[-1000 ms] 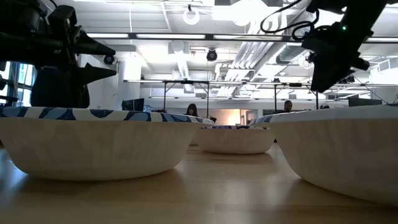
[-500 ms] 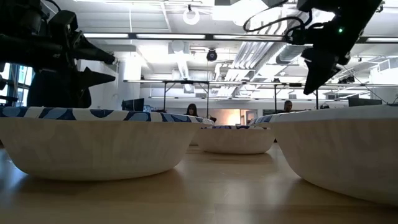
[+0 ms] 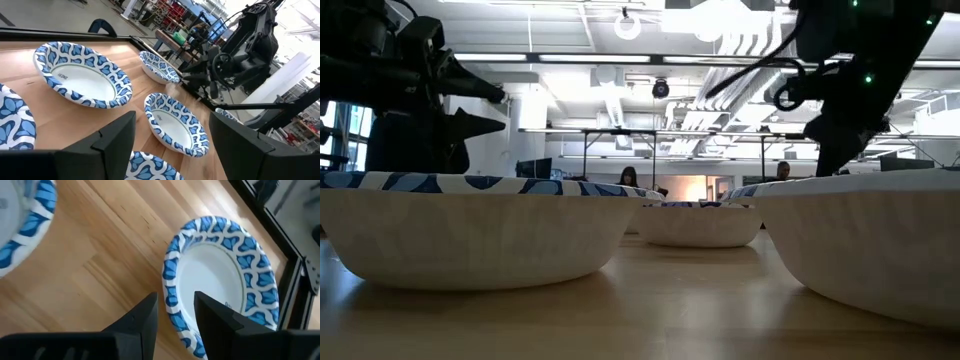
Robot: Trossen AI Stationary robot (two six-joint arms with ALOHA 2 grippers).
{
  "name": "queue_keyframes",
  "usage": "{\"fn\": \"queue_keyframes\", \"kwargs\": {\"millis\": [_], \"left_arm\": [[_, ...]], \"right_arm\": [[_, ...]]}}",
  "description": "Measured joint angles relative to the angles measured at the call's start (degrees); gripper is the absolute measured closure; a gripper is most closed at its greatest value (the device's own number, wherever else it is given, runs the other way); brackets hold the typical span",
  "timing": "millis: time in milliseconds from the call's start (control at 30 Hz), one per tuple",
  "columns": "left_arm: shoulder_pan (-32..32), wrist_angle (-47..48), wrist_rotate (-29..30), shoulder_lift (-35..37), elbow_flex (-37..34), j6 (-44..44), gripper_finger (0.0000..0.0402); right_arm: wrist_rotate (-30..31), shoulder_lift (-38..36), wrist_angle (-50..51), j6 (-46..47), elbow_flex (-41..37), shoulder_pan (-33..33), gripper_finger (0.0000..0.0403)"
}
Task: Nest bowls inside each other
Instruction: Stack the white patterned bowl on top of the other white patterned bowl
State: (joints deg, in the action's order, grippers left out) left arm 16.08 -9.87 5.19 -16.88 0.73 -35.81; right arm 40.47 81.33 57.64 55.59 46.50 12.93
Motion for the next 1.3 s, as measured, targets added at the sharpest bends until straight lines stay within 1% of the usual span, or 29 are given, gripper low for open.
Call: {"fn": "queue_keyframes", "kwargs": {"millis": [100,200,367,467,533,667,767,867,933,1067,1133,1200,1300], "left_arm": [[0.0,0.0,-0.71,0.0,0.0,0.02,0.0161],[0.0,0.0,-1.46,0.0,0.0,0.02,0.0161],[0.0,-0.08,-1.68,0.0,0.0,0.02,0.0161],[0.0,-0.59,-1.66,0.0,0.0,-0.15,0.0161],[0.02,-0.66,-1.6,0.02,0.0,-0.91,0.0161],[0.01,-0.7,-1.46,0.02,0.0,-3.0,0.0161],[0.0,-0.72,-1.46,0.02,0.0,-4.46,0.0161],[0.0,-0.74,-1.44,0.02,0.0,-5.87,0.0161],[0.0,-0.76,-1.48,0.02,0.0,-6.37,0.0161],[0.0,-0.9,-1.48,0.02,0.0,-8.1,0.0161],[0.02,-1.09,-1.48,0.02,0.0,-8.91,0.0161],[0.02,-1.16,-1.48,0.02,0.0,-9.66,0.0161],[0.0,-1.18,-1.45,0.02,0.0,-11.02,0.0161]], "right_arm": [[-0.05,0.38,-0.38,1.16,0.0,0.0,0.0284],[-0.07,-1.34,-3.76,1.35,0.0,0.0,0.0284],[0.29,-9.85,-14.76,-1.72,0.01,-1.83,0.0284],[0.22,-16.03,-15.37,-1.67,0.04,-5.68,0.0284],[-2.07,-20.34,-13.74,0.56,0.04,-9.64,0.0284],[-11.62,-27.56,-11.3,5.76,0.04,-19.24,0.0284],[-17.96,-31.4,-11.96,5.38,0.04,-25.74,0.0284],[-23.16,-34.15,-13.27,2.21,0.04,-32.1,0.0284],[-28.94,-35.43,-13.94,-1.76,0.04,-36.88,0.0284],[-45.89,-36.76,-13.69,-12.02,0.04,-47.25,0.0284],[-53.4,-36.75,-13.22,-17.96,0.04,-52.09,0.0284],[-58.78,-36.71,-12.71,-23.9,0.04,-56.55,0.0284],[-63.41,-36.69,-12.67,-32.38,0.04,-62.62,0.0284]]}}
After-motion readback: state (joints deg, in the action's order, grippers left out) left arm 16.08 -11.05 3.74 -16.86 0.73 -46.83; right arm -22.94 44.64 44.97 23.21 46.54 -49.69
